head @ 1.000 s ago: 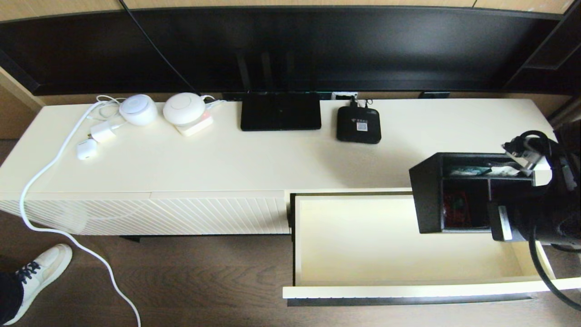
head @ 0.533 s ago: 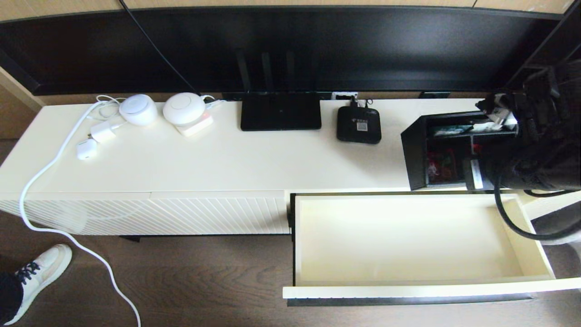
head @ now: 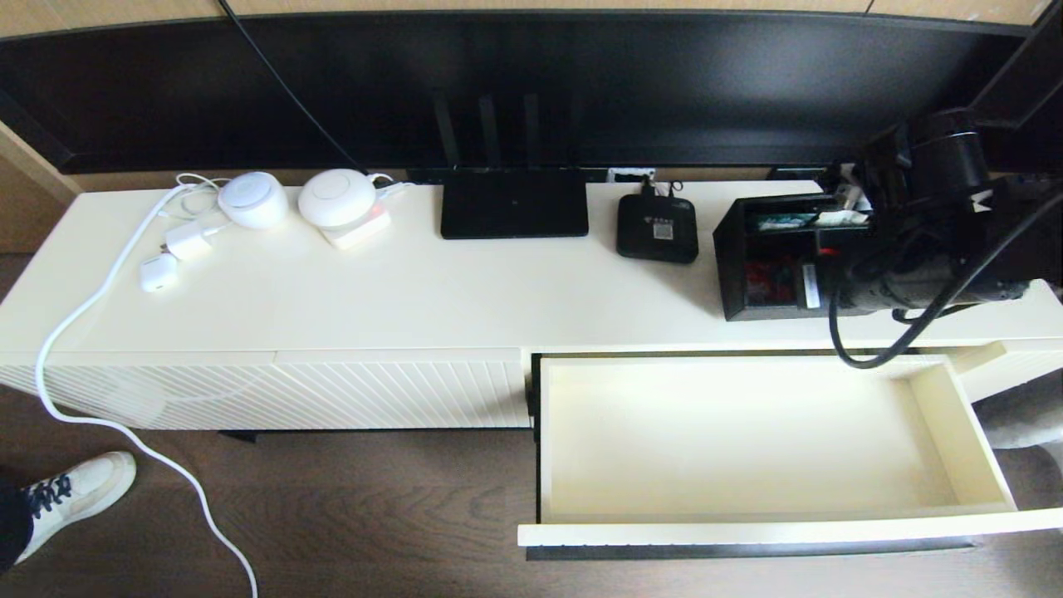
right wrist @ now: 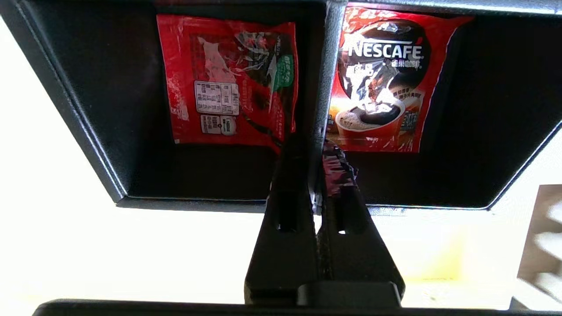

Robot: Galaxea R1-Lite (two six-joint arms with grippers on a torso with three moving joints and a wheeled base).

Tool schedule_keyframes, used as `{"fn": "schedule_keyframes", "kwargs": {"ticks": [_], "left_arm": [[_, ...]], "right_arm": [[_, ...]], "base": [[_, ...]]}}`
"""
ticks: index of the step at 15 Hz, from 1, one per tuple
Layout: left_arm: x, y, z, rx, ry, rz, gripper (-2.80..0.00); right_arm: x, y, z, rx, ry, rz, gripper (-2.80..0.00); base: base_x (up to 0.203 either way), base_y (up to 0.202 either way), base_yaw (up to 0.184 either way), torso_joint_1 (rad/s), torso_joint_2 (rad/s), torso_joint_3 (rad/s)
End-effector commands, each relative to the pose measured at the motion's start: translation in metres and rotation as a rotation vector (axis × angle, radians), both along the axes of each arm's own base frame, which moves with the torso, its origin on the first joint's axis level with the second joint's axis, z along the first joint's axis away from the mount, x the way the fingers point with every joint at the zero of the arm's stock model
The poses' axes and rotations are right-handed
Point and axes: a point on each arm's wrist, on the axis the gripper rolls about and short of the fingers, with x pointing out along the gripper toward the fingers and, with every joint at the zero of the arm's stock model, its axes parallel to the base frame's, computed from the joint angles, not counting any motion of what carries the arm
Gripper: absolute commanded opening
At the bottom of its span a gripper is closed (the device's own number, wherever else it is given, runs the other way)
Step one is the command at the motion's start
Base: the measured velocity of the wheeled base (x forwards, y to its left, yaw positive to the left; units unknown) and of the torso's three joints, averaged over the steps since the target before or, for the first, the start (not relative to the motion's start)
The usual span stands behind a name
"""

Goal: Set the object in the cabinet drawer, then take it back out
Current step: Take the storage box out of the drawer and put it on the table

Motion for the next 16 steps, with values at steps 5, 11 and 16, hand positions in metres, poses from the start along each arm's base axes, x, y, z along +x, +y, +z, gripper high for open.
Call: {"fn": "schedule_keyframes", "kwargs": {"ticks": [5, 11, 16], "left_arm": [[0.0, 0.0, 0.0, 0.0, -0.002, 0.0, -2.8], [0.0, 0.0, 0.0, 0.0, 0.001, 0.0, -2.8], [0.0, 0.0, 0.0, 0.0, 0.001, 0.0, -2.8]], "right_arm": [[0.026, -0.002, 0.003, 0.056, -0.017, -0.051, -2.8], [0.029, -0.003, 0.001, 0.056, -0.012, -0.061, -2.8], [0.026, -0.004, 0.006, 0.06, -0.032, -0.061, -2.8]], "base": [[0.0, 0.0, 0.0, 0.0, 0.0, 0.0], [0.0, 0.0, 0.0, 0.0, 0.0, 0.0], [0.0, 0.0, 0.0, 0.0, 0.0, 0.0]]}}
